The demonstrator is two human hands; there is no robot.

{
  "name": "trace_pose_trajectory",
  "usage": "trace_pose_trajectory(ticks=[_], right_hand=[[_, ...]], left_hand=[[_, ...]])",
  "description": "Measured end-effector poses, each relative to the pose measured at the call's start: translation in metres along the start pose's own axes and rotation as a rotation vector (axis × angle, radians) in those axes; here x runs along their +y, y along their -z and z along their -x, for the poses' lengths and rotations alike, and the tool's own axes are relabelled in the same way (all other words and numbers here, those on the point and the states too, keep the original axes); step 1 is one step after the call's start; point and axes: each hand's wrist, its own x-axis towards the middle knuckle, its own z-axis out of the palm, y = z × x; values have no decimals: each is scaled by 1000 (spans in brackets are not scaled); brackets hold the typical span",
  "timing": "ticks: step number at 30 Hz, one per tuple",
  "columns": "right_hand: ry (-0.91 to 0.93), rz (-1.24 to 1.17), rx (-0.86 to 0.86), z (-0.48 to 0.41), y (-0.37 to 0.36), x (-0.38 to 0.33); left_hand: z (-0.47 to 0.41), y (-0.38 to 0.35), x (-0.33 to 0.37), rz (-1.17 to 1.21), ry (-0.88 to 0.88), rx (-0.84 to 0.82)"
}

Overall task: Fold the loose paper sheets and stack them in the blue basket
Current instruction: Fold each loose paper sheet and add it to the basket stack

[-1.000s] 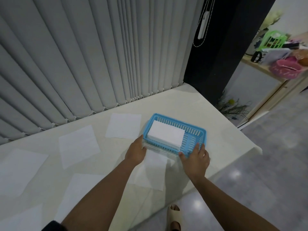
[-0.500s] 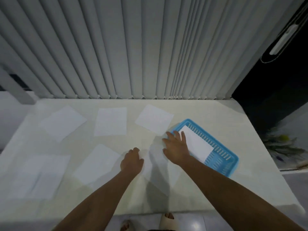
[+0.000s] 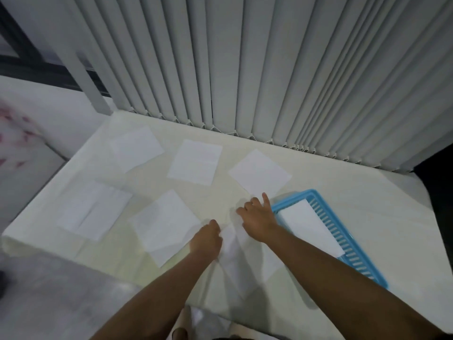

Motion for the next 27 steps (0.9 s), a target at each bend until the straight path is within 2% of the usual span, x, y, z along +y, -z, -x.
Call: trace_pose_trajectory(ticks=[5,13,19,24,27], right_hand=[[27,-42,14,-2,6,1],[31,-131,187,19,23,-5],[31,-60,196,58,11,-2],[25,-18,105,90,-4,-10],[-17,19,84,105,-19,-13]], left_hand=[[1,12,-4,-64,-89,36],[13,43,-19,-1,-318,172],[33,30,-32,31,-457,29],[42,22,-36,92,-401,-115],[38,21,-38,114,-360,-142]])
